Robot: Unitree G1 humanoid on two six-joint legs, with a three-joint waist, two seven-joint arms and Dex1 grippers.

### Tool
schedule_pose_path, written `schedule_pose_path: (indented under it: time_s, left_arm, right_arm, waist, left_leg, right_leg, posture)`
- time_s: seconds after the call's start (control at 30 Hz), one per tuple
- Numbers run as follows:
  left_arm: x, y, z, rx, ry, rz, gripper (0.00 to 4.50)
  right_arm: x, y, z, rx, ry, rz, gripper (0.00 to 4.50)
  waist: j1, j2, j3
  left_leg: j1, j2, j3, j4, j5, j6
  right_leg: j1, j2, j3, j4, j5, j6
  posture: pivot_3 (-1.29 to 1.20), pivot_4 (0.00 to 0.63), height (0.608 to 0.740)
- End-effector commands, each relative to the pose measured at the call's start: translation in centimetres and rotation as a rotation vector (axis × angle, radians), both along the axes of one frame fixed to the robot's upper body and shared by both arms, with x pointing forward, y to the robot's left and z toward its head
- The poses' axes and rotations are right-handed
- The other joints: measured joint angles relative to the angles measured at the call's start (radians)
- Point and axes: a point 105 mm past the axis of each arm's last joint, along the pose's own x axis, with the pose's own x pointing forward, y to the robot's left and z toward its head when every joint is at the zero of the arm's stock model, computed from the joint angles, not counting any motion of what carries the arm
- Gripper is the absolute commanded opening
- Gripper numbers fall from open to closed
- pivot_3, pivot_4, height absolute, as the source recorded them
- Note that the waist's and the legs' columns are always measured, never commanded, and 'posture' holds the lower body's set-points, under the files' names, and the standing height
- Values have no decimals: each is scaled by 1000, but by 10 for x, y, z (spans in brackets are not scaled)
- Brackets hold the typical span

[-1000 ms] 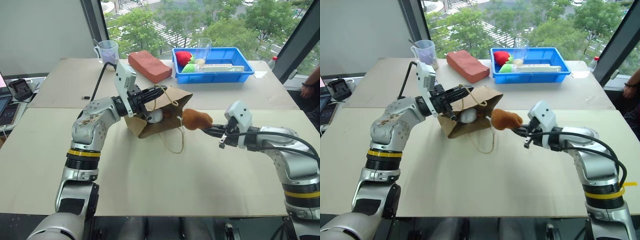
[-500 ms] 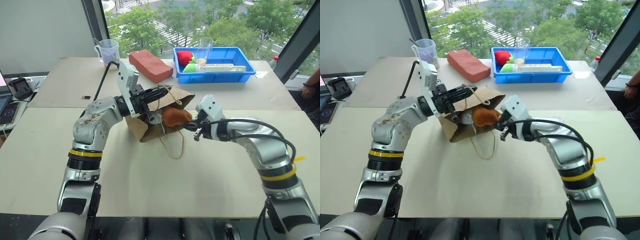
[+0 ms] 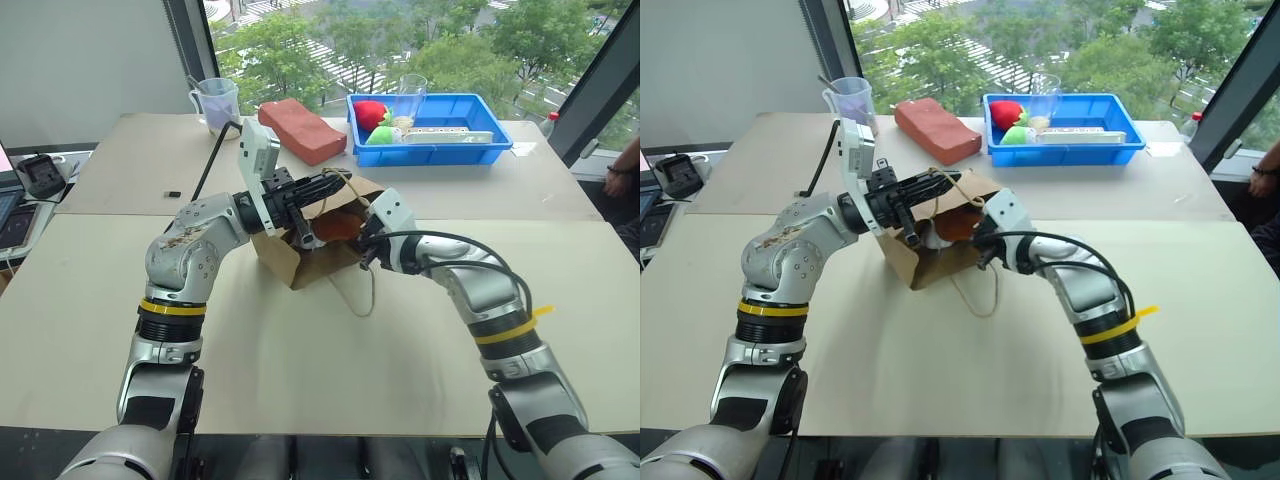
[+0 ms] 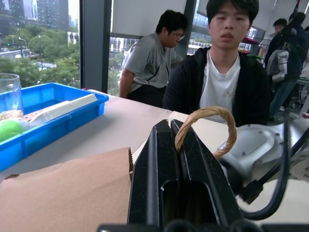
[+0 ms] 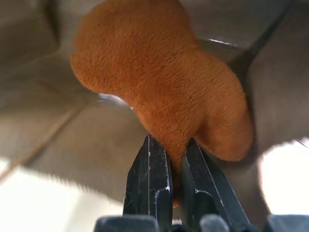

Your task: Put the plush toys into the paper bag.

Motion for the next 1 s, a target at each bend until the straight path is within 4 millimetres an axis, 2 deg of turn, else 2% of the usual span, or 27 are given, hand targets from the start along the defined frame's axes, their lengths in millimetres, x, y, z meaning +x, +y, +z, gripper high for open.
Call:
schedule_pose_path:
  time_s: [0.03,0.1,0.4,0.47,0.7,0.83,0.93,1.0]
  left_arm:
    - [-7,0,13,-16,-50,-22,0]
    - [-8,1,12,-14,-48,-22,0]
    - [-6,1,12,-8,-46,-22,0]
    - [-6,1,12,-8,-46,-22,0]
    - [-4,3,11,-6,-45,-16,0]
    - [-3,4,11,-5,-45,-13,0]
    - [-3,3,10,-5,-44,-15,0]
    - [-4,2,9,-1,-44,-19,0]
  right_arm:
    - [6,-8,12,30,-78,-51,21]
    - [4,-10,11,40,-78,-52,840]
    - [-7,-17,22,22,-117,-3,3947]
    - [-9,-19,24,21,-122,1,4432]
    - [-37,-30,33,23,-120,63,4432]
    - [-68,-23,36,87,-51,191,4432]
    - [-91,-18,20,100,56,281,4432]
    - [-93,-17,7,67,87,276,4432]
  waist:
    - [1,0,0]
    - [3,0,0]
    - [-1,0,0]
    - [0,0,0]
    - [4,0,0]
    - [4,0,0]
    - [4,0,0]
    - [4,0,0]
  left_leg:
    - [0,0,0,0,1,-2]
    - [-1,0,0,0,1,-2]
    - [-1,0,0,0,0,0]
    - [-1,0,0,0,0,1]
    - [-1,0,0,0,-1,1]
    - [-1,0,0,0,-1,2]
    - [-1,0,0,0,-1,2]
    - [-1,0,0,0,-1,2]
  right_leg:
    - [0,0,0,0,0,0]
    - [-1,0,0,0,0,0]
    - [-1,0,0,0,0,0]
    - [-1,0,0,0,0,0]
    - [-1,0,0,0,0,0]
    - [-1,0,0,-1,0,0]
    - [0,0,0,-1,0,0]
    - [0,0,0,-1,0,0]
  posture:
    - [0,150,740]
    - [0,150,740]
    - [0,150,740]
    - [0,150,740]
    - [0,150,740]
    - [0,150,740]
    - [0,150,740]
    - [0,150,740]
